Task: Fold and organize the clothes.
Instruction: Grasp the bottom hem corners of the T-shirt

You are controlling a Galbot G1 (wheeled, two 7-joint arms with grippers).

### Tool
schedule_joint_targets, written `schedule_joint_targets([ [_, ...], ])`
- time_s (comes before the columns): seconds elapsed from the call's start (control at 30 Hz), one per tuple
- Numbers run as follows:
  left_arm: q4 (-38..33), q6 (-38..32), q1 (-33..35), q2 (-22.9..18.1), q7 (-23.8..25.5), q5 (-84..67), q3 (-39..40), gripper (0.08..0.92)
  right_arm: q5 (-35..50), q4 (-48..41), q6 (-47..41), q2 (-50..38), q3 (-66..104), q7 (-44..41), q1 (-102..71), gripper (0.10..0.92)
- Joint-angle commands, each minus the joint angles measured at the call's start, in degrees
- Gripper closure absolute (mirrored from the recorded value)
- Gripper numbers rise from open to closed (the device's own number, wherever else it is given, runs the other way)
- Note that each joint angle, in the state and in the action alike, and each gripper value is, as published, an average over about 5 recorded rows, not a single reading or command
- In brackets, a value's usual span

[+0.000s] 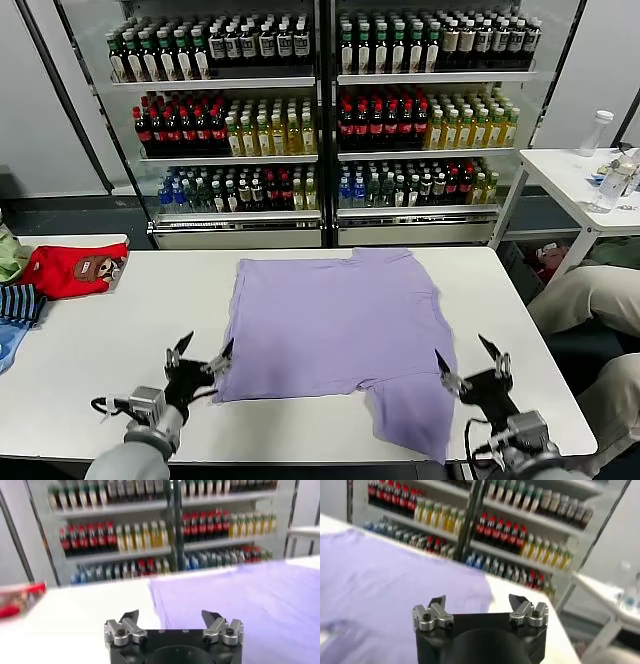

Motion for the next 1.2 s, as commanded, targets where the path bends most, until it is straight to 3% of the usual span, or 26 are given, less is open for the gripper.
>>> schedule_joint_targets([
  [0.03, -2.83, 6.52, 6.73, 1.21, -3.80, -3.19, -0.02, 0.177, 2.14, 1.67, -0.34, 0.20, 0.14, 0.74, -7.64, 0.203],
  [0.6, -1.62, 6.56, 5.18, 1.35, -5.20, -4.22, -0.20, 0.177, 1.70, -0.22, -0.35, 3.08, -4.89, 2.74, -6.31, 0.214],
  [0.83, -1.64, 6.54, 5.50, 1.08, -4.66, -5.71, -0.05, 0.302, 3.89, -0.67, -1.20, 2.89, -6.24, 3.13, -5.23, 0.395],
  [1.2, -1.83, 6.51, 5.62, 0.03, -3.41, -6.69, 0.65, 0.631, 9.15, -2.08, -1.17, 3.47, -6.90, 3.22, -3.75, 0.707],
])
